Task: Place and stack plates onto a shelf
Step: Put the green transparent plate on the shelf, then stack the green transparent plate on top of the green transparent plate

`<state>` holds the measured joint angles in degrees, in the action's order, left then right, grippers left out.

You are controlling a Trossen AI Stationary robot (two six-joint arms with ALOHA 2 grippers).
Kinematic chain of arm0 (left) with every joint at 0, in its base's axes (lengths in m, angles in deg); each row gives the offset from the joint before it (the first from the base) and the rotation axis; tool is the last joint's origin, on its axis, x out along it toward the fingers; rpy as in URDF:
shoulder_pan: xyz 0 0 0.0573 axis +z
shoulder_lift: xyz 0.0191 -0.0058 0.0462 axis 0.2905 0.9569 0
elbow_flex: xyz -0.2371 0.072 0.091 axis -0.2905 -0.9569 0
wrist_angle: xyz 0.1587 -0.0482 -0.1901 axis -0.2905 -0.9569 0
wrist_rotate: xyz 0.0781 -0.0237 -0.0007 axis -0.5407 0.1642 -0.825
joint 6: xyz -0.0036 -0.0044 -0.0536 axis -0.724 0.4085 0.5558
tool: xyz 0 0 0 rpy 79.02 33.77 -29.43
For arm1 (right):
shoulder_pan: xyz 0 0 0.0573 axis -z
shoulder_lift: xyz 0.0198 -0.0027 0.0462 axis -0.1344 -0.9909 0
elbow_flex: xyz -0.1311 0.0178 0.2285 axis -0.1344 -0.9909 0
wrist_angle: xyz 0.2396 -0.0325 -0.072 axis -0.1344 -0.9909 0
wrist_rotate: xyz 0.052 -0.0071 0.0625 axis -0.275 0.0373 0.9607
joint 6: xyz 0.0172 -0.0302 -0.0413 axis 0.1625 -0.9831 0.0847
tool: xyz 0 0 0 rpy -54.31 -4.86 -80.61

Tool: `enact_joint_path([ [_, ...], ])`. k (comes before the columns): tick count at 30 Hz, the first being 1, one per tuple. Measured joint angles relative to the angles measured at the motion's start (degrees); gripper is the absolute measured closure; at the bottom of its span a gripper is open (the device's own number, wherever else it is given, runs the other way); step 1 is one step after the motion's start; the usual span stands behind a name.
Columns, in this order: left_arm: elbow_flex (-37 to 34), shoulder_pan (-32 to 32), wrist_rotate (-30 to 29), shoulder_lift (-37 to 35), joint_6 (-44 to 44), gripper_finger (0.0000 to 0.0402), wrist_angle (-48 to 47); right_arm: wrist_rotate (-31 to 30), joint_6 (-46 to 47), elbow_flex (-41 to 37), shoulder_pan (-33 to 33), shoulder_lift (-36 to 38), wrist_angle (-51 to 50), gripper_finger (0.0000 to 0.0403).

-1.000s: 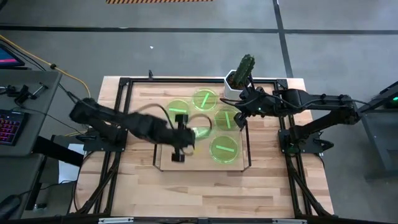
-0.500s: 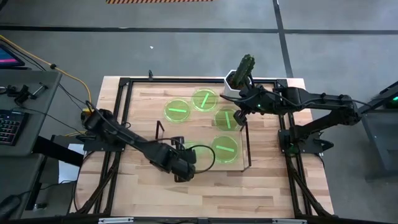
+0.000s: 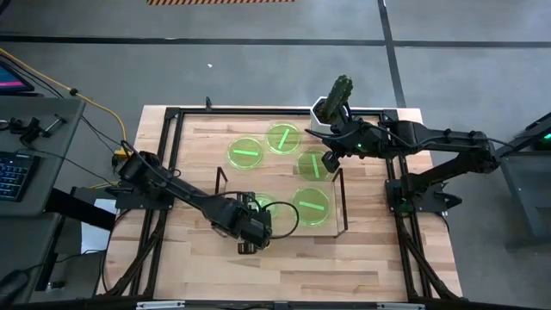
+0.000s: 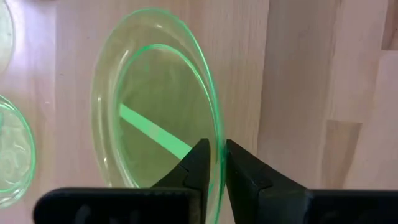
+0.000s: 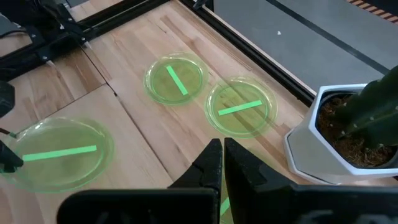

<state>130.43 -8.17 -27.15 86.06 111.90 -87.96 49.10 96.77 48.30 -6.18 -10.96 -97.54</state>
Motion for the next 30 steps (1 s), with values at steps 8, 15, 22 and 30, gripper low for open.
enact_joint_path([
  [8, 0.0, 2.1, 0.7, 0.0, -1.0, 0.0322, 0.0, 0.0, -0.1, 0.0, 0.0, 0.0, 0.0, 0.0403],
  [15, 0.0, 5.2, 9.3, -0.1, -2.3, 0.0286, 0.1, -0.2, -0.3, 0.0, 0.0, 0.0, 0.0, 0.0403],
  [22, 0.0, 10.8, 13.2, -9.6, -3.6, 0.0281, 0.7, 1.7, -0.1, 0.0, 0.0, 0.0, 0.0, 0.0403],
  [30, -2.9, 18.1, 2.4, -29.3, -10.0, 0.0282, 18.0, 3.2, -0.2, 0.0, 0.0, 0.0, 0.5, 0.0403],
])
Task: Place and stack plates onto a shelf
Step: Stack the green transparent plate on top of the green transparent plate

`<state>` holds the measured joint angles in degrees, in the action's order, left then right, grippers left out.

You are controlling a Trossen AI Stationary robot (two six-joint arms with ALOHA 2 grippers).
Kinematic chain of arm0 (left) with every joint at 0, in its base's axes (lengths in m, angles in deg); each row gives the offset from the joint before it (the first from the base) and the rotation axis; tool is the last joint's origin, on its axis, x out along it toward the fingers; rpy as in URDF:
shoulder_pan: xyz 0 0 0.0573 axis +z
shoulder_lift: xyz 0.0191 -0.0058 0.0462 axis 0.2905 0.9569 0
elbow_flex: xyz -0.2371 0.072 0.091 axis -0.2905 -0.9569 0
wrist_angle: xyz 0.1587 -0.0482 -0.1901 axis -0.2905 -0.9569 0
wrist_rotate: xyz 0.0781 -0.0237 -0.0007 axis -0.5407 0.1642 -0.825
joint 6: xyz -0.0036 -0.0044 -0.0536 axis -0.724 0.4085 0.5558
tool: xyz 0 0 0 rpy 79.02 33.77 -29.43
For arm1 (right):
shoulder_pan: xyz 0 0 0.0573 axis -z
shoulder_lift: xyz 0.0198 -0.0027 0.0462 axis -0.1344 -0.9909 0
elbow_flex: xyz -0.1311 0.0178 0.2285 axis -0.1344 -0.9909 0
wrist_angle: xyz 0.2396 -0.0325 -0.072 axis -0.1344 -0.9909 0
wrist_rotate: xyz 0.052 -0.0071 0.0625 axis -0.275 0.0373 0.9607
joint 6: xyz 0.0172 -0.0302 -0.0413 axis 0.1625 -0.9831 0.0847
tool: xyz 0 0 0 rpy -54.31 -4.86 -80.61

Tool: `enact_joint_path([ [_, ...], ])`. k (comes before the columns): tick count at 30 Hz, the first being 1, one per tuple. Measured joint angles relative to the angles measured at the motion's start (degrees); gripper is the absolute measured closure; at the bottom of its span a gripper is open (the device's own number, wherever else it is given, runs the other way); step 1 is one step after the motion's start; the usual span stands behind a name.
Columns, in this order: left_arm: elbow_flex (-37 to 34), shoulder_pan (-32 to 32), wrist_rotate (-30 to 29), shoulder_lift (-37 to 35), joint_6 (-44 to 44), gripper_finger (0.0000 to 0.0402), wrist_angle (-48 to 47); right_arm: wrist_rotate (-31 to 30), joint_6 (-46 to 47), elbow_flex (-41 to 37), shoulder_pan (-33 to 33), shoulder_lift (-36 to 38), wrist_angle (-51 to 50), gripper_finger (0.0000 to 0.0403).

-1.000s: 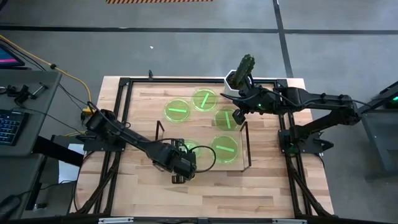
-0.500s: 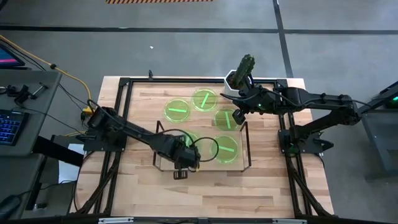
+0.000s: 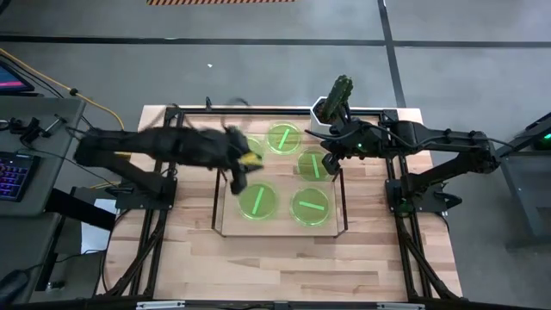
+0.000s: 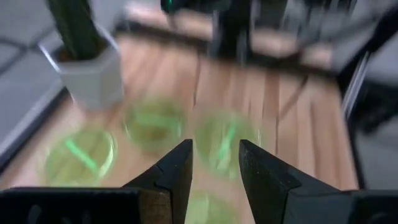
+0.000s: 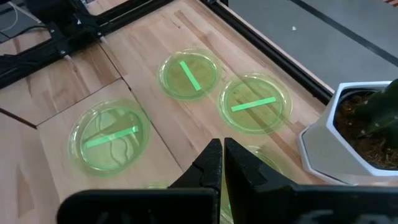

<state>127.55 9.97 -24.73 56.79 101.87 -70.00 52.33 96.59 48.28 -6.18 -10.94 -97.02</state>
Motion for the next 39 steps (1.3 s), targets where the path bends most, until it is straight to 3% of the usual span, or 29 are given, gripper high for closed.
enact_joint_path([
  [9, -25.5, 7.3, 3.9, -19.7, 0.9, 0.0284, 21.9, 0.0, 1.8, 0.0, 0.0, -1.7, 1.6, 0.0403],
  [15, -36.8, 18.2, 1.4, -25.6, 4.1, 0.0284, 21.9, 0.1, 9.8, 0.0, 0.0, -4.4, 4.8, 0.0403],
  [18, -36.8, 27.1, 2.3, -24.4, 5.3, 0.0284, 18.8, 0.3, 13.4, 0.0, 0.0, -6.5, 7.7, 0.0403],
  [23, -36.2, 42.4, 14.7, -17.4, 2.7, 0.0284, 18.9, 2.5, 15.3, 0.0, 0.0, -10.1, 9.4, 0.0403],
  [27, -36.3, 50.0, 22.5, -8.3, 6.2, 0.0284, 16.7, 5.5, 15.7, 0.0, 0.4, -10.9, 8.6, 0.0403],
  [33, -36.4, 53.2, 27.3, 0.2, 7.6, 0.0284, 14.7, 6.0, 16.1, 0.0, 0.8, -9.2, 8.2, 0.0403],
  [39, -36.3, 52.6, 21.8, 4.8, 8.7, 0.0284, 13.9, 5.9, 12.8, 0.0, 0.7, -5.7, 6.4, 0.0403],
])
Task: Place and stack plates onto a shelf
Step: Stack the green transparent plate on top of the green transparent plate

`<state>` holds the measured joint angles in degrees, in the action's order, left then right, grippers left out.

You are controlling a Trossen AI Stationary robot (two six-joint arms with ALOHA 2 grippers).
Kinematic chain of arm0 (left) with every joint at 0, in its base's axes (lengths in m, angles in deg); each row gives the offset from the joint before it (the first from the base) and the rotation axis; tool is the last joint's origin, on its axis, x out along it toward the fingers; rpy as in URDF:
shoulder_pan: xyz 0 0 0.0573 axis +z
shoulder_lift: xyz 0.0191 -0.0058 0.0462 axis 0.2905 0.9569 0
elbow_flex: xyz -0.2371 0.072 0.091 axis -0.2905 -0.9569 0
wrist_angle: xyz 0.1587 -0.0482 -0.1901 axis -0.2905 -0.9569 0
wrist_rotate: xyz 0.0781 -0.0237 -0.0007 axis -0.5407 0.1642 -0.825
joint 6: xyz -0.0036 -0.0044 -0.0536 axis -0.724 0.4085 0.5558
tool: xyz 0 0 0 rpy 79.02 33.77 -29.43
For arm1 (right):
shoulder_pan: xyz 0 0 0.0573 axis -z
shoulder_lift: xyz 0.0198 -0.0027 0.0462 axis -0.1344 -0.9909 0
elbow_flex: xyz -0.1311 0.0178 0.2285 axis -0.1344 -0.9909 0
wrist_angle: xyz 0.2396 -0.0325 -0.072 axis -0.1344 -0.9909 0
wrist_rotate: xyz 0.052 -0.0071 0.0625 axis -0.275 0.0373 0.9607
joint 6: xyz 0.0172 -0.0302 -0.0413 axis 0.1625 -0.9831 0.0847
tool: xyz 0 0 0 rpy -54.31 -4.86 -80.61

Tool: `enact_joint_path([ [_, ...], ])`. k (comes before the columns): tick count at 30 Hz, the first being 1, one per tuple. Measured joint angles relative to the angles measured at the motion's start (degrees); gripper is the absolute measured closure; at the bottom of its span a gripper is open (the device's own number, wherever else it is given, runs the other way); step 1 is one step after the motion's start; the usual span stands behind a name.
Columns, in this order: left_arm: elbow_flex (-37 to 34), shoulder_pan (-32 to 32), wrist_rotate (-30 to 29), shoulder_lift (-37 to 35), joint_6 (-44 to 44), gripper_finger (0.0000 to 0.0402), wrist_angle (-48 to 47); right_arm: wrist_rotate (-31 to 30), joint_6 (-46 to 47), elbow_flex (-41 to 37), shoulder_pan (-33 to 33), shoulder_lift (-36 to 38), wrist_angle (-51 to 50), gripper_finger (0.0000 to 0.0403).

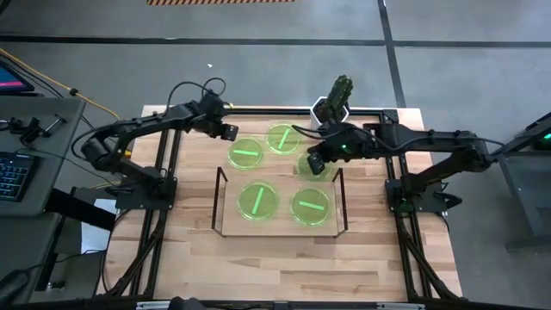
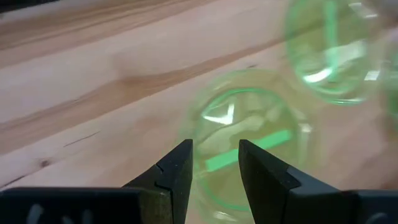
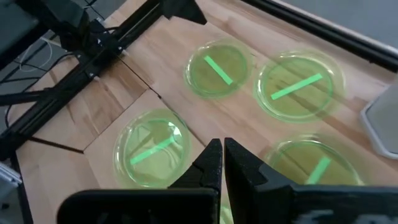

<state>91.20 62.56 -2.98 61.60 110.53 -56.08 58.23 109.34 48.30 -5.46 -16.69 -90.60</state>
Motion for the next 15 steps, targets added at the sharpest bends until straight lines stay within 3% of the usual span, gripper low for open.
enact_joint_path([
  [5, 0.0, 0.0, -3.1, 4.1, 2.2, 0.0284, 0.4, -0.9, -1.8, 0.0, 0.0, 2.7, -3.4, 0.0403],
  [15, 0.0, -1.5, -3.0, 13.3, 4.0, 0.0284, 2.6, -2.1, -4.1, 0.0, 0.0, 4.4, -7.5, 0.0403],
])
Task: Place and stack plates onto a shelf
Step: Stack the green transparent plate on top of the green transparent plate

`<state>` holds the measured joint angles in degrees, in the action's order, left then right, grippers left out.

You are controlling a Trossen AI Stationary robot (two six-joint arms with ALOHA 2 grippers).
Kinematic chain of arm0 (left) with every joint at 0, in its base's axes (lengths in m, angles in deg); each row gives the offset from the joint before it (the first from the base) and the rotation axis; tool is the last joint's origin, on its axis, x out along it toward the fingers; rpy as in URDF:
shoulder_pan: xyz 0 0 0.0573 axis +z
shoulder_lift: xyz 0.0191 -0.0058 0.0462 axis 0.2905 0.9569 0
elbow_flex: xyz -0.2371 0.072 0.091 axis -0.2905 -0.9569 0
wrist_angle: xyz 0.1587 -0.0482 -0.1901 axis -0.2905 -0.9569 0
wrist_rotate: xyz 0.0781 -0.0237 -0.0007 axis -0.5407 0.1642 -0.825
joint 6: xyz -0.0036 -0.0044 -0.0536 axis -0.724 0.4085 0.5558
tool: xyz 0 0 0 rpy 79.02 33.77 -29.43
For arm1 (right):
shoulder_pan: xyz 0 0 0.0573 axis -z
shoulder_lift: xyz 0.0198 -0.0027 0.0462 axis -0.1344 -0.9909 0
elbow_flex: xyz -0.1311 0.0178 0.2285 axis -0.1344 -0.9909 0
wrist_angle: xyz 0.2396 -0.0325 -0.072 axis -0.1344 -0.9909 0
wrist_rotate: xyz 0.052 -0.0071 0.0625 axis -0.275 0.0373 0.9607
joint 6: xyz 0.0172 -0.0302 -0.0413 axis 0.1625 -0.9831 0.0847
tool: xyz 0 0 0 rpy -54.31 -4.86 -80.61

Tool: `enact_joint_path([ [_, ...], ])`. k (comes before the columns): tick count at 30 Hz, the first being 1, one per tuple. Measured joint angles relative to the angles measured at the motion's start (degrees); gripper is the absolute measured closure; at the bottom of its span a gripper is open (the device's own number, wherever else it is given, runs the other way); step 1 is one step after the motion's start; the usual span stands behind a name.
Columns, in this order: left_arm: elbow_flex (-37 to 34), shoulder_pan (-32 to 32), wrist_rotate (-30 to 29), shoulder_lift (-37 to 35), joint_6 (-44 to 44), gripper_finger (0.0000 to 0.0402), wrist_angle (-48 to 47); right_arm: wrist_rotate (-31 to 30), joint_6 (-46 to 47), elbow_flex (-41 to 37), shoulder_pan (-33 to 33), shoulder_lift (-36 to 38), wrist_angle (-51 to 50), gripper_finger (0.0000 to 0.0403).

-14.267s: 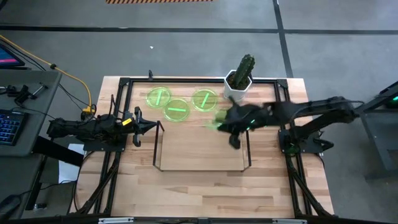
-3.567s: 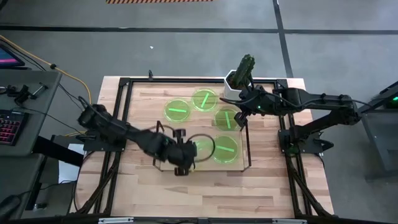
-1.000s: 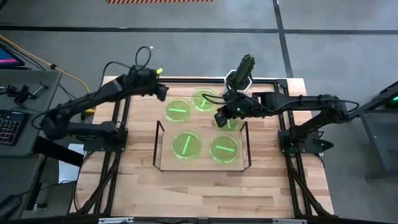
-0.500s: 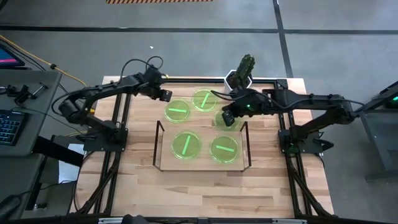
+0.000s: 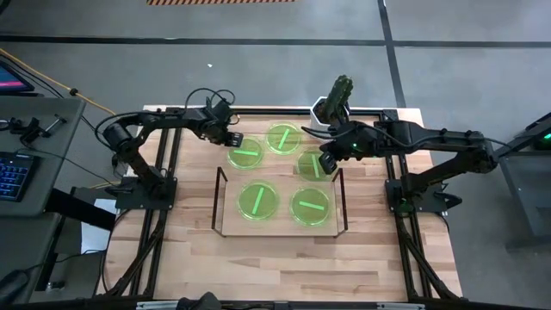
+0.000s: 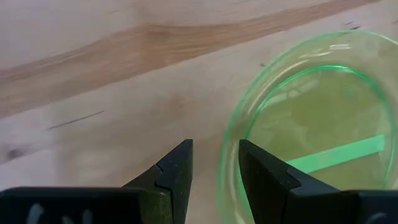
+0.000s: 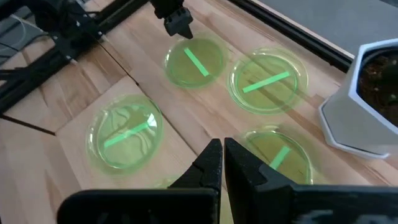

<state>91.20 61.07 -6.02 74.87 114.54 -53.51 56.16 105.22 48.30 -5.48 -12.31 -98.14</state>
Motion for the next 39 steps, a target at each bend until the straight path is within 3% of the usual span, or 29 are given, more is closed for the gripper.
enact_joint_path([
  [10, 0.2, -2.1, 1.2, 1.5, -1.2, 0.0290, 1.2, 0.0, -2.5, 0.0, 0.0, 0.0, -0.5, 0.0403],
  [13, 0.2, -2.7, 0.5, 1.6, -1.6, 0.0320, 1.1, 0.0, -2.6, 0.0, 0.0, 0.0, -0.5, 0.0403],
  [17, 0.0, -3.1, 1.5, 0.4, -2.5, 0.0389, 0.8, 0.0, -3.0, 0.0, 0.0, 0.0, -0.7, 0.0403],
  [23, 0.0, -1.6, 1.1, -7.1, -5.1, 0.0400, 1.2, 0.0, -3.0, 0.0, 0.0, 0.0, -0.8, 0.0403],
  [29, 0.0, 0.0, 1.5, -20.5, -4.1, 0.0401, 1.5, 0.0, -3.0, 0.0, 0.0, 0.0, -0.8, 0.0403],
  [34, 0.1, -7.1, 3.4, -28.1, 0.1, 0.0401, -0.2, -0.7, -3.5, 0.0, 0.0, 0.0, -0.8, 0.0403],
  [39, 0.3, -19.9, -2.9, -29.0, 5.2, 0.0401, 0.3, -2.4, -3.6, 0.0, 0.0, 0.0, -0.8, 0.0403],
])
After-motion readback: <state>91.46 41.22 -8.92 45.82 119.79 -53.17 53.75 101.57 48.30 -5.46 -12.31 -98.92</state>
